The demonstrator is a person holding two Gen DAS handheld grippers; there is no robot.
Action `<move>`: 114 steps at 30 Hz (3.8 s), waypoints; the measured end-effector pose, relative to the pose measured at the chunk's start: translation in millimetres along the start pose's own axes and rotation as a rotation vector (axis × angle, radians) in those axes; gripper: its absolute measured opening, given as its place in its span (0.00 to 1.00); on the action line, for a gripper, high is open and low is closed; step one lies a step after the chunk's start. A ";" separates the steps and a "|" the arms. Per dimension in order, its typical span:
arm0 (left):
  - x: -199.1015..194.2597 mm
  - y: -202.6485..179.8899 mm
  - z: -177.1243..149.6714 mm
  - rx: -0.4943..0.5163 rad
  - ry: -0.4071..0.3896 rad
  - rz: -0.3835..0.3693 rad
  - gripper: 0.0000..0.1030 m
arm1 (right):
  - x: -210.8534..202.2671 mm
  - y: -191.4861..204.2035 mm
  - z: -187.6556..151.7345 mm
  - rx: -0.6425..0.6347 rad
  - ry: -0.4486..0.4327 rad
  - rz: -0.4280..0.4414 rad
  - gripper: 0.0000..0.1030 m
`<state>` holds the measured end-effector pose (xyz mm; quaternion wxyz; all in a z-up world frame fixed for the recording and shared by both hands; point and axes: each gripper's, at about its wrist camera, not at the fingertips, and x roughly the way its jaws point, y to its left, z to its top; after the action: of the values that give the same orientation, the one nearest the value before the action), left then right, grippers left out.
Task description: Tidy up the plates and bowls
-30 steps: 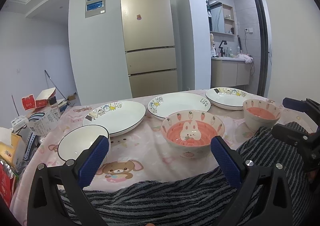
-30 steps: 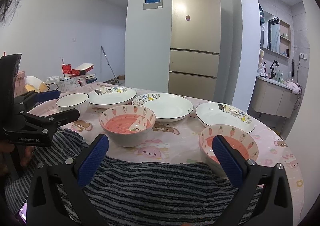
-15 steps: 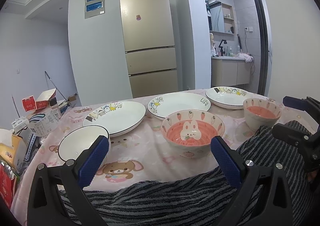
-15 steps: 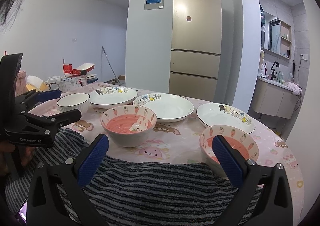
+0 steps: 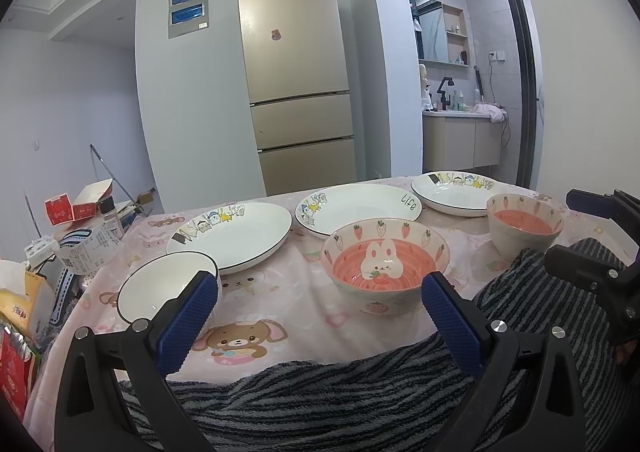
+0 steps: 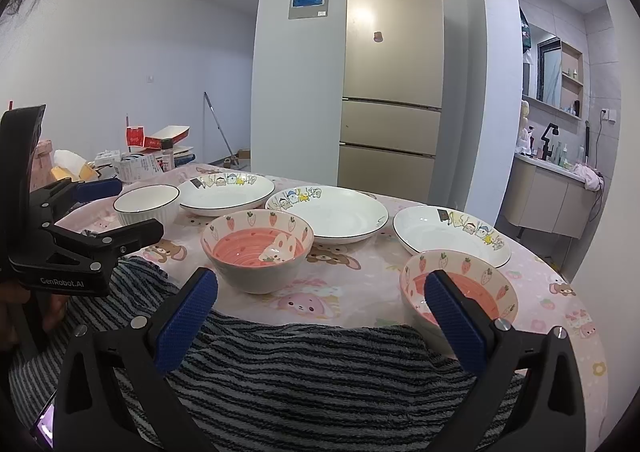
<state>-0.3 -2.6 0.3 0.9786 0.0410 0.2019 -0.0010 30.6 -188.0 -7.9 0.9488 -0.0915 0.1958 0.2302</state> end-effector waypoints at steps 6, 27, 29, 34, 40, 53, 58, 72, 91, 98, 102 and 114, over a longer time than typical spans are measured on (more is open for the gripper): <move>-0.6 0.0 -0.2 0.001 0.001 -0.001 1.00 | -0.4 -0.9 -0.3 0.003 0.001 0.000 1.00; -0.7 7.2 -3.7 -0.015 0.012 0.002 1.00 | 1.4 0.8 -0.8 -0.009 0.011 -0.001 1.00; -0.6 6.9 -4.0 -0.014 0.013 0.002 1.00 | 1.7 0.7 -1.0 -0.008 0.014 -0.001 1.00; 1.2 8.5 -5.1 -0.016 0.021 -0.001 1.00 | -0.3 -0.5 -1.0 -0.003 0.015 -0.010 1.00; 3.6 9.4 -3.5 -0.015 0.046 -0.020 1.00 | -4.1 3.0 2.9 -0.023 -0.001 -0.011 1.00; 19.0 24.9 53.3 -0.209 0.191 -0.257 1.00 | 11.1 -7.6 54.3 0.052 0.074 0.227 0.95; 57.9 19.7 89.1 -0.277 0.271 -0.312 0.88 | 64.4 -30.5 91.6 0.212 0.105 0.279 0.70; 126.8 25.9 54.3 -0.405 0.429 -0.275 0.46 | 168.7 -45.8 41.5 0.388 0.365 0.279 0.38; 138.6 44.2 24.2 -0.436 0.469 -0.272 0.39 | 178.2 -33.2 28.7 0.342 0.433 0.308 0.32; 159.9 41.1 12.1 -0.447 0.566 -0.302 0.21 | 194.4 -31.7 19.9 0.361 0.502 0.340 0.28; 159.9 37.2 11.4 -0.436 0.562 -0.295 0.21 | 200.0 -32.2 15.3 0.369 0.533 0.317 0.25; 180.4 30.1 4.7 -0.437 0.621 -0.331 0.21 | 202.4 -29.5 13.0 0.354 0.553 0.324 0.12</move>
<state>167.7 29.6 -64.3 0.8435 -0.2023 0.4869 -0.1028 214.3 -129.3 -77.3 0.8124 0.0476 0.4938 0.3064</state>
